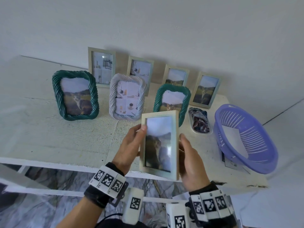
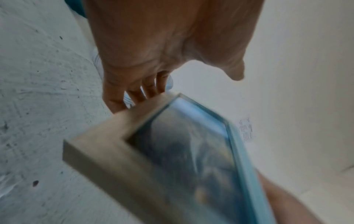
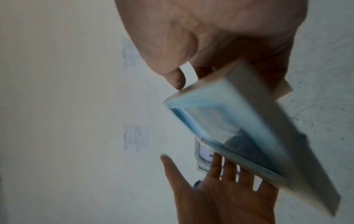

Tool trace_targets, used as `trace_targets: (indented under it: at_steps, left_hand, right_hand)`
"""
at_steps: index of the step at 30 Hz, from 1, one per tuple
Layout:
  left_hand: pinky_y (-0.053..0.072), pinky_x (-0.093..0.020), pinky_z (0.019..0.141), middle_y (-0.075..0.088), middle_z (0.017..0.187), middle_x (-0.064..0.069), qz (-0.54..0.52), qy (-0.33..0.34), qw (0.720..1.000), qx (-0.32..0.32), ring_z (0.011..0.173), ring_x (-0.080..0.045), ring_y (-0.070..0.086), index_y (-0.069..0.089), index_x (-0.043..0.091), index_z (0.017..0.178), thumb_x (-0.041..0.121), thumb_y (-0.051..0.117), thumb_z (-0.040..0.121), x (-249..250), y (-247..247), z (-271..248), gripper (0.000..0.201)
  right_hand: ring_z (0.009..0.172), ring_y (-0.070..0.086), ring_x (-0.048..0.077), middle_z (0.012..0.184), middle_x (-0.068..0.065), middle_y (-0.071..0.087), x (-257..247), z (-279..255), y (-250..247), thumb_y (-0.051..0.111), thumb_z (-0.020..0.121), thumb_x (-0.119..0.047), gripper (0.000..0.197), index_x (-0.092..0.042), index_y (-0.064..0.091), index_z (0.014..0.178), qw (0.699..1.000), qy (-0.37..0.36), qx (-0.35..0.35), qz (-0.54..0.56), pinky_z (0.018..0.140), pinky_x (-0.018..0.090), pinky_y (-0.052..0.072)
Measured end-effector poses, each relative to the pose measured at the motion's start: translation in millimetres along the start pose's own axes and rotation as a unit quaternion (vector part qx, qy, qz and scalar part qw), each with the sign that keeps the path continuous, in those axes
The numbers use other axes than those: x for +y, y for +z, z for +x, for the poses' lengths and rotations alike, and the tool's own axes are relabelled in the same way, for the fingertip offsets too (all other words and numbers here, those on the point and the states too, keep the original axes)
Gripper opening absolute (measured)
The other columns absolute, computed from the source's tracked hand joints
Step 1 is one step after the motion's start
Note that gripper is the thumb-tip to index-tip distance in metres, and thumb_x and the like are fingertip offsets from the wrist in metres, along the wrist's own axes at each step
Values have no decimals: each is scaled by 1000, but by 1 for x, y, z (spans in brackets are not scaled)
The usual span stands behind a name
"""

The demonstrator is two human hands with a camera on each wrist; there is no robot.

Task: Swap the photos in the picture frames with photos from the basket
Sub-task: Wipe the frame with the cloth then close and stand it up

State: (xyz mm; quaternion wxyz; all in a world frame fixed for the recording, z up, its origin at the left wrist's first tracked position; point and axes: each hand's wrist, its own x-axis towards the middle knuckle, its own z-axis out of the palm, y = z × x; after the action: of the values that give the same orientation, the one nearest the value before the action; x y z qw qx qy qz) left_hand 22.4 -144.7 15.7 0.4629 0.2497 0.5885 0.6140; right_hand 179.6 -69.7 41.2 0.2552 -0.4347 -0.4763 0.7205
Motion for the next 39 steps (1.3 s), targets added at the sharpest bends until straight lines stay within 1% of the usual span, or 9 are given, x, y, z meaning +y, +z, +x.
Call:
trace_targets:
  at_steps: [4,9,13,17,20,26,29,32,39]
  left_hand:
    - [53,-52,85,72,103,-16,-51,-66,996,-17,96,-34,67,64,15,114,75,37,77,11,-4,5,76]
    - [51,-59,90,69,114,-21,-63,-154,981,-101,108,-40,65,63,18,125,80,17,82,21,-2,11,89]
    - [55,-57,81,72,110,-15,-26,-158,984,-83,102,-34,69,63,20,123,77,11,86,30,0,14,86]
    - [55,-61,81,72,106,-18,-5,-141,989,-44,99,-37,68,60,18,122,66,15,95,45,-14,15,71]
    - [57,-57,76,73,103,-15,31,-98,994,-23,97,-34,69,60,21,124,62,16,96,70,-36,20,66]
    - [57,-39,58,74,78,-2,105,32,994,21,69,-16,71,57,20,124,56,14,100,165,-104,38,61]
    - [58,-49,72,75,88,-7,143,89,984,61,85,-26,72,66,26,107,58,14,100,223,-149,55,62]
    - [57,-55,79,73,90,-12,165,116,974,103,92,-34,70,67,18,105,59,17,99,272,-203,84,65]
    - [54,-47,80,67,97,-16,168,80,973,138,94,-35,66,61,19,104,60,20,96,306,-323,171,59]
  right_hand:
    - [62,67,27,81,18,70,-8,7,-19,46,93,-51,53,-5,70,103,988,51,-65,131,56,33,56]
    - [70,71,28,90,18,72,-13,18,-34,50,89,-51,53,-9,69,115,988,92,-81,92,57,34,57]
    - [88,69,33,106,22,69,-17,30,-35,50,88,-56,57,-9,69,114,994,69,-82,21,79,42,55]
    - [92,65,42,99,28,66,-28,39,-30,52,90,-49,56,3,66,103,987,-66,-89,-115,79,45,52]
    - [91,68,22,98,-1,73,-53,47,-12,55,97,-21,18,-14,68,107,940,-243,-76,-226,68,34,57]
    - [89,68,15,107,1,69,-125,76,81,58,93,-35,37,-13,63,123,861,-391,-109,-306,68,29,58]
    - [84,69,16,99,1,67,-168,99,147,55,97,-30,42,-24,49,138,832,-424,-148,-325,76,39,59]
    - [78,70,20,92,7,66,-204,131,214,52,99,-26,47,-32,39,144,815,-445,-171,-329,74,38,60]
    - [80,69,14,97,7,70,-241,225,345,44,98,-23,39,-19,51,136,786,-400,-177,-437,81,38,58]
